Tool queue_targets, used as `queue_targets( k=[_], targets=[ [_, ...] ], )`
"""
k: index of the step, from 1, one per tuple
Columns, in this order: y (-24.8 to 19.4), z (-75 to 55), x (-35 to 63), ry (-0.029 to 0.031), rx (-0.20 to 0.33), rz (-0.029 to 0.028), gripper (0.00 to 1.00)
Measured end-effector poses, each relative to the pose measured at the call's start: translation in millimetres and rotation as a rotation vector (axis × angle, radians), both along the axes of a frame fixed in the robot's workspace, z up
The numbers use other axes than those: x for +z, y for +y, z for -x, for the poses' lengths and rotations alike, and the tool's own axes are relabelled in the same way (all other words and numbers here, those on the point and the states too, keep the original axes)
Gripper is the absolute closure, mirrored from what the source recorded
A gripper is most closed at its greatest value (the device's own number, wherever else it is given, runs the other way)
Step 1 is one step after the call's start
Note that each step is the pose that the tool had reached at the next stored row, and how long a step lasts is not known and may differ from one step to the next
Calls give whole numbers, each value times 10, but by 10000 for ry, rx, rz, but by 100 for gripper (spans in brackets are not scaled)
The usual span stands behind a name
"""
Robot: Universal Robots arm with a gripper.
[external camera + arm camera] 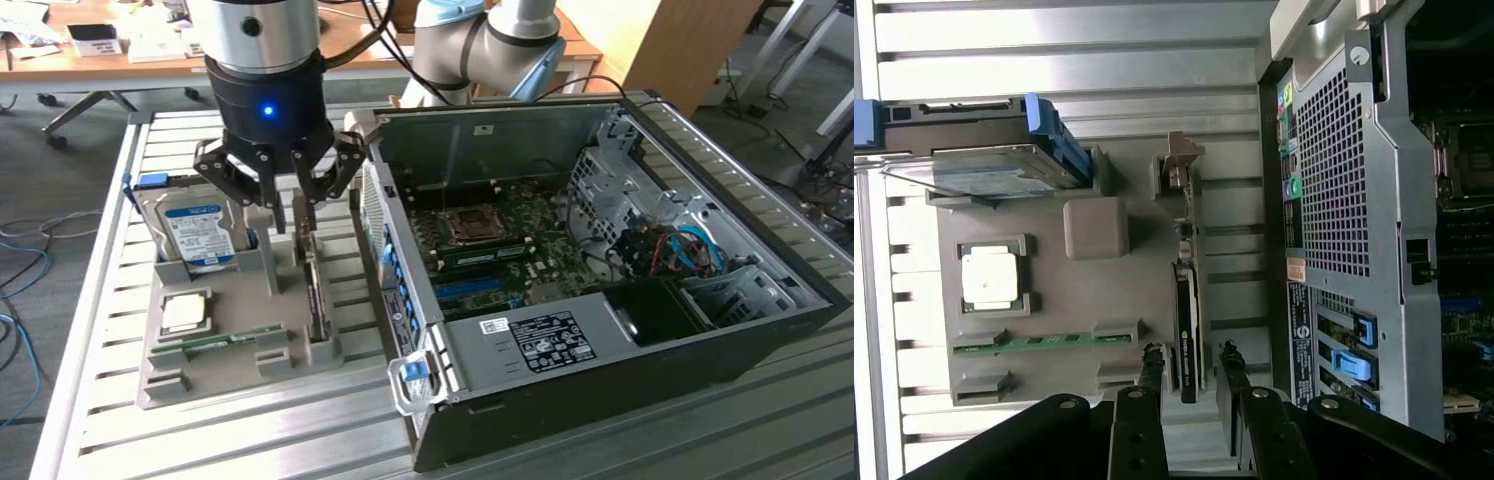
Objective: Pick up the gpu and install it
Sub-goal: 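Pick up the gpu and move the gpu toward the slot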
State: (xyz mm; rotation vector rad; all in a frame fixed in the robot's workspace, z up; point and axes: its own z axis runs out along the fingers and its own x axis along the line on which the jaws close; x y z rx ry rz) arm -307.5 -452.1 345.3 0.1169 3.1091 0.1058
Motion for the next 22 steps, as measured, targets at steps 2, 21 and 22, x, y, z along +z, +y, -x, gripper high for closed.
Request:
queue_targets(
  k=[2,21,22],
  targets=[
    [0,0,-4,-3,0,-2,64],
    [0,0,-74,-4,0,-4,64],
    [0,0,-80,-2,0,-2,64]
  ],
)
